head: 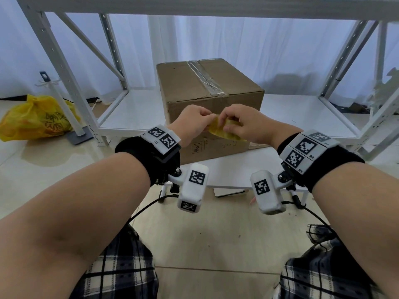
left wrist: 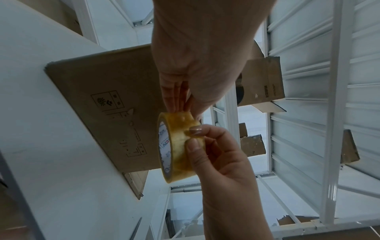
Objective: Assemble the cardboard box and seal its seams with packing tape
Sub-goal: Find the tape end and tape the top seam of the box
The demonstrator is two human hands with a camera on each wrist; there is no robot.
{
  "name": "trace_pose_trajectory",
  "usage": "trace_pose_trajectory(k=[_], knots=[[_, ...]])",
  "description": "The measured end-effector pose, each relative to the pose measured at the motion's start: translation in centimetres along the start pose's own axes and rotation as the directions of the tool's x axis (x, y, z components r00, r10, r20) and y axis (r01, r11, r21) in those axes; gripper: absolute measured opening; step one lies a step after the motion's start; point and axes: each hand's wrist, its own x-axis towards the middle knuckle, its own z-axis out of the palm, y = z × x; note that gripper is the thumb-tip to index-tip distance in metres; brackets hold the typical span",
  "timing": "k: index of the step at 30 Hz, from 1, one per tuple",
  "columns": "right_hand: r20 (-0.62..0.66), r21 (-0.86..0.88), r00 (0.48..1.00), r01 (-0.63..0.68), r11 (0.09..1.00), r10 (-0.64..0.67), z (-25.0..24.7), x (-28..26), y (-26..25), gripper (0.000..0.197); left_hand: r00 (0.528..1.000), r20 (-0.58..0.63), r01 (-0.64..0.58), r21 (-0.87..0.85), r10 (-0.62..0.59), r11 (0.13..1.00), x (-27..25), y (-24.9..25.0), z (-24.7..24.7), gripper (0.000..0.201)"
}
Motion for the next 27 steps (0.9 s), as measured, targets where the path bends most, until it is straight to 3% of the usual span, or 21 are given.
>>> trace_pose_trajectory(k=[4, 8, 10, 13, 15, 20, 23, 27], knots=[[-0.057, 0.077, 0.997, -0.040, 0.996, 0.045, -0.1, -0.2, 0.5, 0.012, 0.996, -0.094, 0.001, -0.102, -0.011, 0.995, 0.2, 0.4, 0.2, 0.028], [-0.090, 0.343, 0.992, -0.050, 0.938, 0.086, -0.7, -0.7, 0.7, 0.015, 0.979, -0.193, 0.029, -0.151, -0.059, 0.988, 0.5, 0.5, -0.2, 0.026], [-0.092, 0.465, 0.991, -0.040, 0.885, 0.093, -1.0, -0.7, 1.0, 0.017, 0.989, -0.137, 0.034, -0.113, -0.049, 0.993, 0.4, 0.3, -0.5, 0.032], [-0.087, 0.655, 0.992, -0.015, 0.755, 0.095, -1.2, -0.6, 1.2, 0.016, 0.994, 0.069, 0.099, -0.157, -0.090, 0.983, 0.1, 0.3, -0.8, 0.048], [-0.060, 0.754, 0.995, -0.008, 0.656, 0.082, -1.3, -0.5, 1.3, 0.016, 0.993, 0.072, 0.108, -0.210, -0.095, 0.972, 0.0, 0.6, -0.8, 0.053], [0.032, 0.816, 0.998, -0.060, 0.575, 0.059, -1.2, -0.6, 1.3, 0.017, 0.993, -0.119, -0.031, -0.191, 0.008, 0.981, -0.5, 1.1, -0.6, 0.034], [-0.012, 0.788, 0.989, -0.080, 0.611, 0.146, -1.1, -0.5, 0.6, 0.022, 0.986, -0.155, -0.082, -0.173, 0.055, 0.982, -0.5, 1.2, -0.8, 0.035], [-0.088, 0.810, 0.953, -0.100, 0.577, 0.289, -0.9, 0.2, -0.8, 0.024, 0.981, -0.174, -0.113, -0.125, 0.091, 0.986, -0.5, 1.6, -1.3, 0.032]])
